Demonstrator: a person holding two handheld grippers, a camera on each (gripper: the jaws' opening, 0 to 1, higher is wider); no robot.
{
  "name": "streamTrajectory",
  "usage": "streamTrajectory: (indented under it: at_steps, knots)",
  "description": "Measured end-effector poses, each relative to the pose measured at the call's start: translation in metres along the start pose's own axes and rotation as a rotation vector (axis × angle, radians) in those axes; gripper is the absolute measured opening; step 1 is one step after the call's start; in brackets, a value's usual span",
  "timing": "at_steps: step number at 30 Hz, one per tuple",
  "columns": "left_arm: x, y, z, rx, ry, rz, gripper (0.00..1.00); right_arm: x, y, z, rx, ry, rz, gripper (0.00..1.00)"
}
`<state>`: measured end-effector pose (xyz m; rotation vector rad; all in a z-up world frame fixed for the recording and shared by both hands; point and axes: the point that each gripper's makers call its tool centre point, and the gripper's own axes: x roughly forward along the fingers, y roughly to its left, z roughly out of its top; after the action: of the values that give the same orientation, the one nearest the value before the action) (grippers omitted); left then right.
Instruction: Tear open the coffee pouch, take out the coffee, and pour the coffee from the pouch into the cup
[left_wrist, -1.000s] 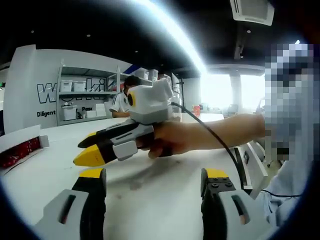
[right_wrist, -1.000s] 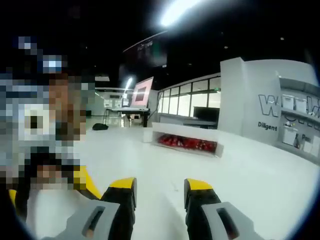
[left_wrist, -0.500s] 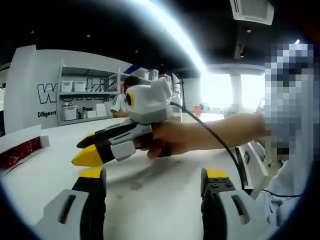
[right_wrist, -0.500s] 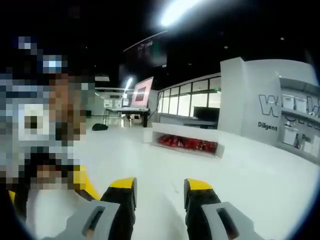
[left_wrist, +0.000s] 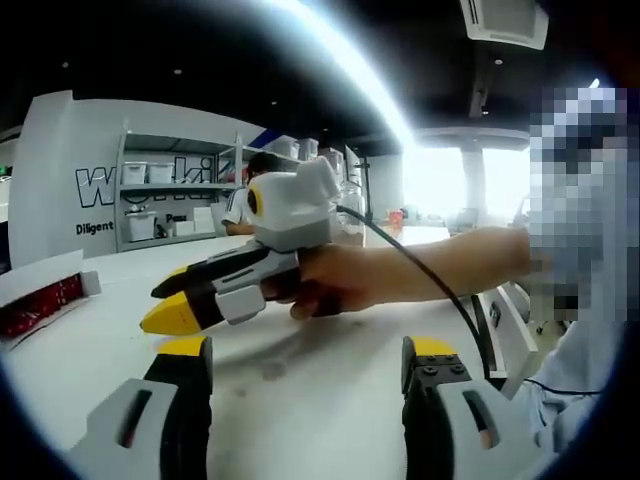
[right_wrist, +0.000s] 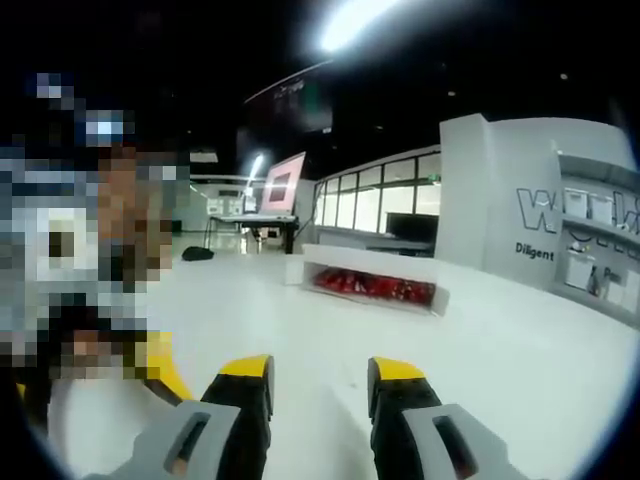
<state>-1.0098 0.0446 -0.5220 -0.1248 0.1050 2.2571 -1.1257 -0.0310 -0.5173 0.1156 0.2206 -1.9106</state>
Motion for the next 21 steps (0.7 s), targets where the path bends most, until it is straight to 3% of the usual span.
streamTrajectory:
  at_steps: [21]
  knots:
    - [-0.0002,-0.0001,0.0004,0.001,-0.002,-0.003,0.79,0.0087,-0.0043,-0.0040,0.005,0.009,-0.005,0.38]
